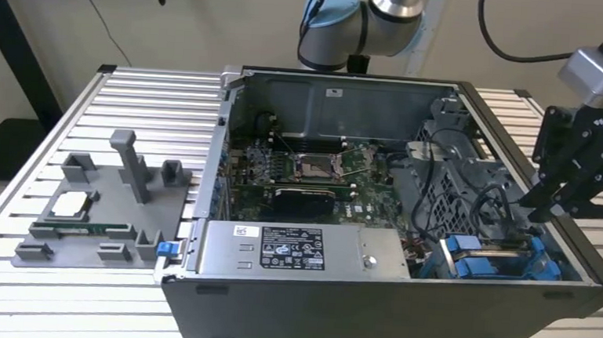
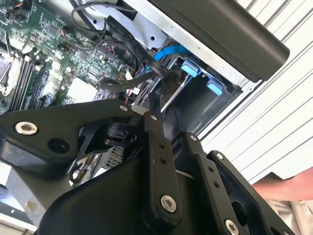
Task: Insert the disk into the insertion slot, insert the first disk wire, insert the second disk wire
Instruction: 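Insert the second disk wire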
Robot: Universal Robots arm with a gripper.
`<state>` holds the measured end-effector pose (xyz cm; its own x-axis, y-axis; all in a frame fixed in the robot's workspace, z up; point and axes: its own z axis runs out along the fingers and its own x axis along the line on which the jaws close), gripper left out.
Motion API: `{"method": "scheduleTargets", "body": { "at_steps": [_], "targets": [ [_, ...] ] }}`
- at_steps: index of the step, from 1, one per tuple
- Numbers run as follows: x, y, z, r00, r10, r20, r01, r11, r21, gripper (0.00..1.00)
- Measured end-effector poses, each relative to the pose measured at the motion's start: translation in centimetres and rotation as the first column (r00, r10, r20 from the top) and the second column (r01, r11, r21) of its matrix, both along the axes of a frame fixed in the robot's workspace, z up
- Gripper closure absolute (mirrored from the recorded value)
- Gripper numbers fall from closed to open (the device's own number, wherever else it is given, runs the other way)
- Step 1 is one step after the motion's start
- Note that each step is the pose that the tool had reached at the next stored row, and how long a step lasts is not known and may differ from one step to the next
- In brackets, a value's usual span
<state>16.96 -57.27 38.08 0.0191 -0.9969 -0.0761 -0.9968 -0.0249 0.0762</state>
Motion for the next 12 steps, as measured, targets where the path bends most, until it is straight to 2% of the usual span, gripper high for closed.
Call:
{"method": "scheduleTargets", "body": {
  "at_steps": [3,4,6,12],
  "targets": [
    [0.00,0.00,0.07,0.9996,0.000,0.0265,0.000,1.0000,0.0004,0.00],
    [0.01,0.00,0.22,0.9995,0.000,0.0307,0.000,1.0000,0.0004,0.00],
    [0.01,0.01,0.52,0.9994,0.000,0.0346,0.000,1.0000,0.0005,0.00],
    [0.02,0.01,0.54,0.9993,0.000,0.0362,0.000,1.0000,0.0006,0.00]
  ]
}}
